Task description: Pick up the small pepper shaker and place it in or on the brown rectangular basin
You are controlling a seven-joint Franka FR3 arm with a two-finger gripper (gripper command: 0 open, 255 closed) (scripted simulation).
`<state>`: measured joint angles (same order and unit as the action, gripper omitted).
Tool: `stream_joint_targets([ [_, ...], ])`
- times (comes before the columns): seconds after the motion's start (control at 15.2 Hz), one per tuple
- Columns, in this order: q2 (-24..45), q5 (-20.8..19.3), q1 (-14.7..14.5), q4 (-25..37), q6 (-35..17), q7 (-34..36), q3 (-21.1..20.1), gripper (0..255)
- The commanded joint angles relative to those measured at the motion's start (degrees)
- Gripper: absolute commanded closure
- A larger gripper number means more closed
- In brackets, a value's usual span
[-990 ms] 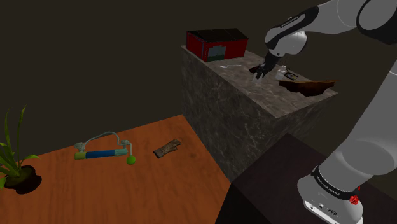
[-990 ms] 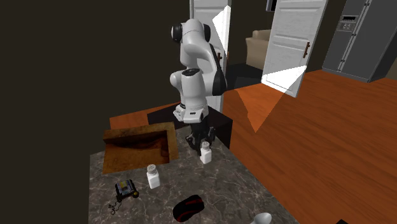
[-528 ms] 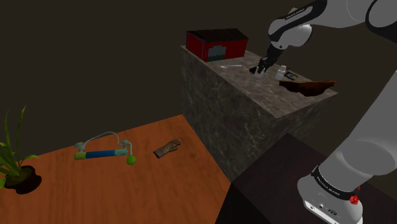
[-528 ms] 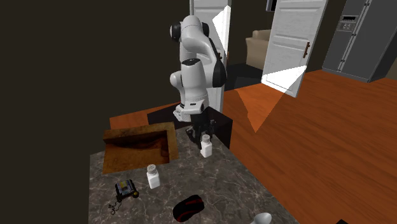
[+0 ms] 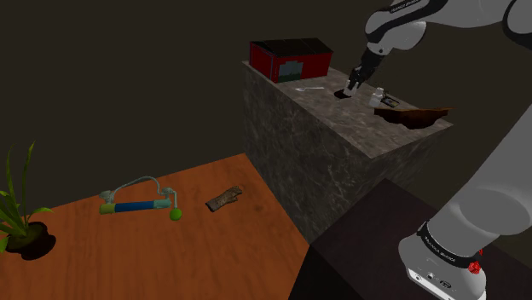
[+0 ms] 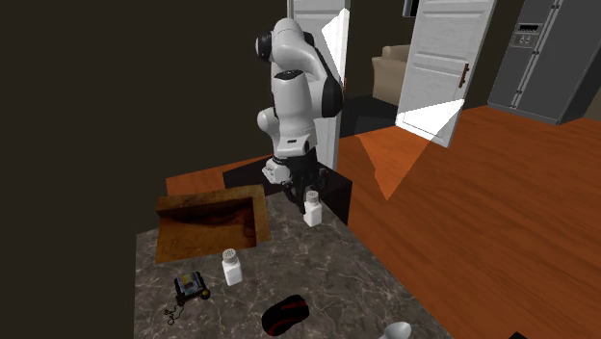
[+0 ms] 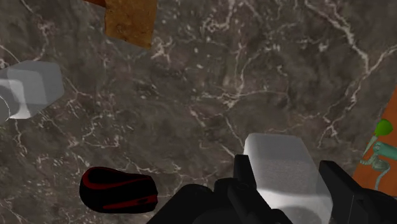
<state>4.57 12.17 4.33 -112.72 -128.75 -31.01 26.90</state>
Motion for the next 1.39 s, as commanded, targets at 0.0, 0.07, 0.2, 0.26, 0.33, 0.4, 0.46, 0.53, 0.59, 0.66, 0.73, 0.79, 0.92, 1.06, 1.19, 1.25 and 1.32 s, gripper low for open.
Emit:
stream_joint_targets([
  [0.0,-0.37,-0.44,-0.01,1.14,1.46,0.43,0.06,255],
  [0.07,-0.6,-0.68,-0.03,1.66,2.16,0.65,0.08,255],
  [0.2,-1.03,-1.11,-0.06,2.73,3.57,1.07,0.12,255],
  [0.26,-1.23,-1.31,-0.07,3.29,4.29,1.27,0.13,255],
  [0.33,-1.41,-1.5,-0.08,3.86,5.0,1.46,0.15,255],
  [0.4,-1.58,-1.67,-0.08,4.44,5.72,1.65,0.16,255],
  [0.46,-1.74,-1.84,-0.09,5.04,6.44,1.83,0.17,255],
  [0.53,-1.88,-1.99,-0.09,5.65,7.17,2.0,0.18,255],
  [0.59,-2.01,-2.13,-0.09,6.27,7.9,2.16,0.19,255],
  [0.66,-2.13,-2.27,-0.1,6.91,8.63,2.32,0.2,255],
  [0.73,-2.23,-2.39,-0.09,7.57,9.36,2.46,0.21,255],
  [0.79,-2.28,-2.45,-0.09,7.9,9.73,2.54,0.22,255],
  [0.92,-4.08,-2.84,0.97,6.02,9.73,0.47,1.25,255],
  [1.06,-5.69,-3.2,2.06,4.42,9.85,-1.66,2.35,255],
  [1.19,-7.1,-3.51,3.18,3.1,10.07,-3.88,3.52,255],
  [1.25,-7.73,-3.65,3.75,2.55,10.22,-5.01,4.13,255],
  [1.32,-8.3,-3.77,4.33,2.06,10.4,-6.17,4.76,255],
])
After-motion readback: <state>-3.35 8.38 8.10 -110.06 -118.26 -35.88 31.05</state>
